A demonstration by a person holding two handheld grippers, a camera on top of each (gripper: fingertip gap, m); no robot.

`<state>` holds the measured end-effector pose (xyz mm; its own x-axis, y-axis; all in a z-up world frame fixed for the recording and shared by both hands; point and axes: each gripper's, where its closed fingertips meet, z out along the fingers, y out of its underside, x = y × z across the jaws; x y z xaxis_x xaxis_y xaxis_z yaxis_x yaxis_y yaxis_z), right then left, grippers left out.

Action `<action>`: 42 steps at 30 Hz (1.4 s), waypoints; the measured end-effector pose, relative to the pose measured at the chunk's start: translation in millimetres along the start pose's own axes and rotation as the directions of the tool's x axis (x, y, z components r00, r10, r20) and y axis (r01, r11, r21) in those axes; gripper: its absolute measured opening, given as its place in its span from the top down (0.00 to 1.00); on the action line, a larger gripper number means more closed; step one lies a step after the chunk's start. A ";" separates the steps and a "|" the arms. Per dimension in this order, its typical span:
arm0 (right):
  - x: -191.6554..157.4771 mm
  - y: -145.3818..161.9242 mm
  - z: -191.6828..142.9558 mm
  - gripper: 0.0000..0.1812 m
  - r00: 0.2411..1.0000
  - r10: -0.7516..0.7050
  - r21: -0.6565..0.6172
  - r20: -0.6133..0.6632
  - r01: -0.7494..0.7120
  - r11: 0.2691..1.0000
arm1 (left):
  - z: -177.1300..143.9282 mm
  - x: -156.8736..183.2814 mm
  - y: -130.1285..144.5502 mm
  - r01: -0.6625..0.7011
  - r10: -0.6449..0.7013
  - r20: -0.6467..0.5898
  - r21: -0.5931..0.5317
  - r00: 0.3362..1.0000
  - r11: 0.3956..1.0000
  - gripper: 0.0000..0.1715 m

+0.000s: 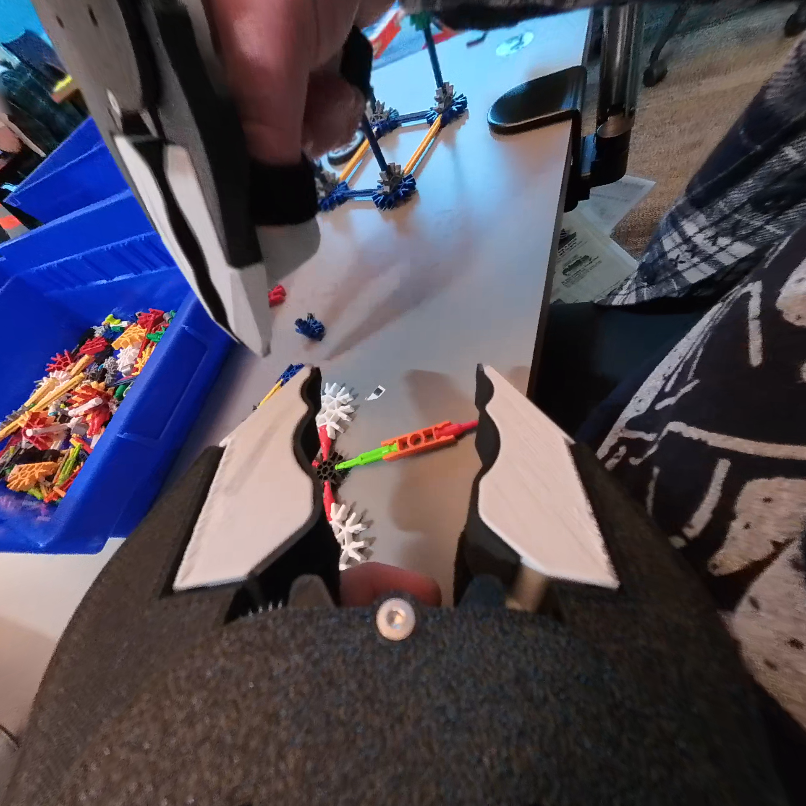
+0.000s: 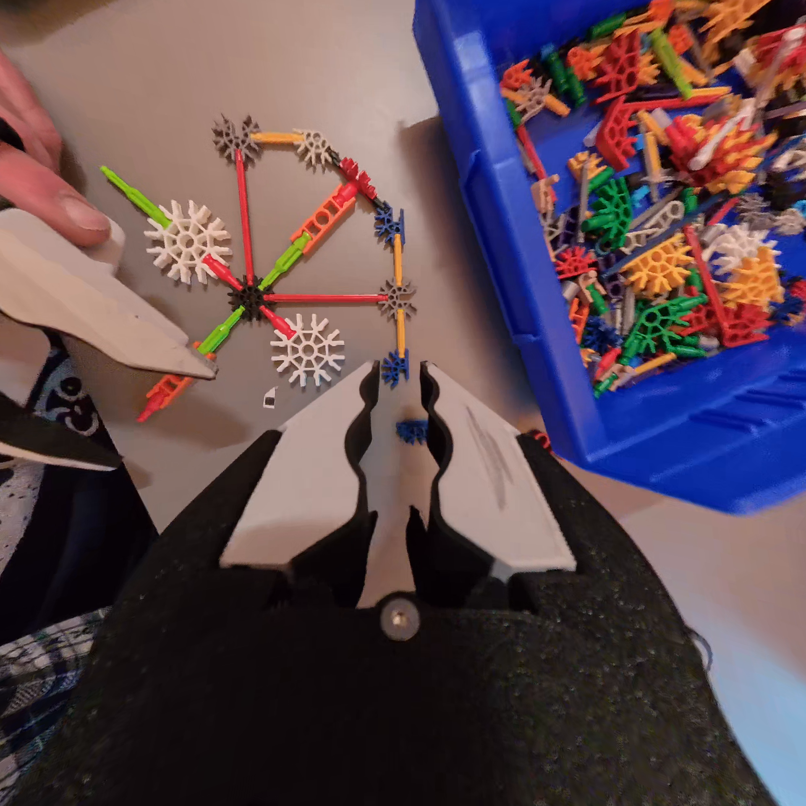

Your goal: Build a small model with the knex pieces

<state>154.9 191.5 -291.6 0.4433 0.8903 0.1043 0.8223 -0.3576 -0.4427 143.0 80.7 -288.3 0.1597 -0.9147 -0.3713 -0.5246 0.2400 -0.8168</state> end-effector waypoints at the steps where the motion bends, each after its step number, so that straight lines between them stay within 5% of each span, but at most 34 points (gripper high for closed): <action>1: 2.7 -0.3 -6.1 0.90 1.000 0.011 0.013 -0.016 -0.011 1.000 | 0.6 -0.4 1.3 -0.001 0.001 0.001 -0.003 1.000 1.000 0.59; 9: 10.8 15.0 -45.2 0.90 0.987 0.076 0.053 -0.140 -0.069 0.996 | 2.7 -7.9 10.9 -0.022 0.022 0.013 -0.015 1.000 1.000 0.59; 23: -6.8 39.8 -50.3 0.90 0.979 0.133 0.086 -0.154 -0.121 0.989 | -10.2 1.0 6.0 -0.065 0.064 0.007 0.021 0.998 0.998 0.64; 42: 12.3 47.7 14.0 0.83 0.968 0.158 0.014 -0.197 -0.158 0.987 | -7.9 -1.7 11.7 -0.073 0.073 -0.005 -0.009 0.997 0.997 0.63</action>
<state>194.6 189.4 -323.9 0.6289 0.7496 0.2065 0.7368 -0.4897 -0.4662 130.0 82.6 -293.7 0.1164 -0.8964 -0.4277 -0.5421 0.3035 -0.7836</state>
